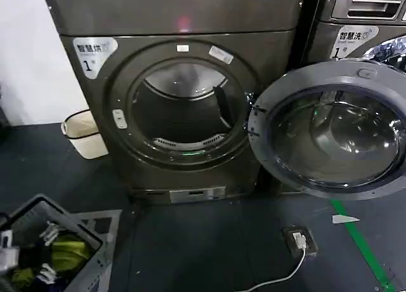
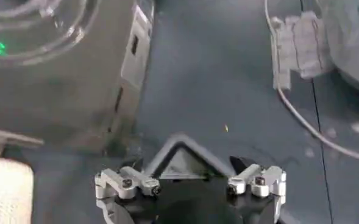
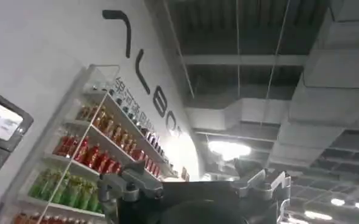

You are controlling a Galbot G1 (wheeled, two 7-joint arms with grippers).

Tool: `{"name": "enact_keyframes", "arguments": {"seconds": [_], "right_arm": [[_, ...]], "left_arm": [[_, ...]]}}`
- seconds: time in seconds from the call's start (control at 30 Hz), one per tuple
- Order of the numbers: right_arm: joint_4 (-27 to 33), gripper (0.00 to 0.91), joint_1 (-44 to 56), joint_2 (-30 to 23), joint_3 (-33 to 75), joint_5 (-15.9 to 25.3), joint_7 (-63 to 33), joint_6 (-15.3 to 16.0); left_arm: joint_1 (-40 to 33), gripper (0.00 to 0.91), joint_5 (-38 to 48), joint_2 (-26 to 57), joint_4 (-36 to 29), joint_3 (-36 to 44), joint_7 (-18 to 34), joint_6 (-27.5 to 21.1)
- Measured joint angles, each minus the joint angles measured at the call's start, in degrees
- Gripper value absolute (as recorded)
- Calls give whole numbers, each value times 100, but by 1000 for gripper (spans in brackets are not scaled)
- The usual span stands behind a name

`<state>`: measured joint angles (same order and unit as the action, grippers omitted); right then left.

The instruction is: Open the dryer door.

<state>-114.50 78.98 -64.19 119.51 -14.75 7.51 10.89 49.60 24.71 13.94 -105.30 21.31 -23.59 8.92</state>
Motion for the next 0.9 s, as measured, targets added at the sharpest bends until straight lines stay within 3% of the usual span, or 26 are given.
{"name": "enact_keyframes", "arguments": {"seconds": [0.23,0.9], "right_arm": [[-3,907,23,-38,-29,-19,12,-6],[-39,907,45,-88,-43,-42,38,-37]], "left_arm": [[272,907,-376,41,680,-532,-794,22],[818,907,-607,148,929,-1223,-979,-25]]}}
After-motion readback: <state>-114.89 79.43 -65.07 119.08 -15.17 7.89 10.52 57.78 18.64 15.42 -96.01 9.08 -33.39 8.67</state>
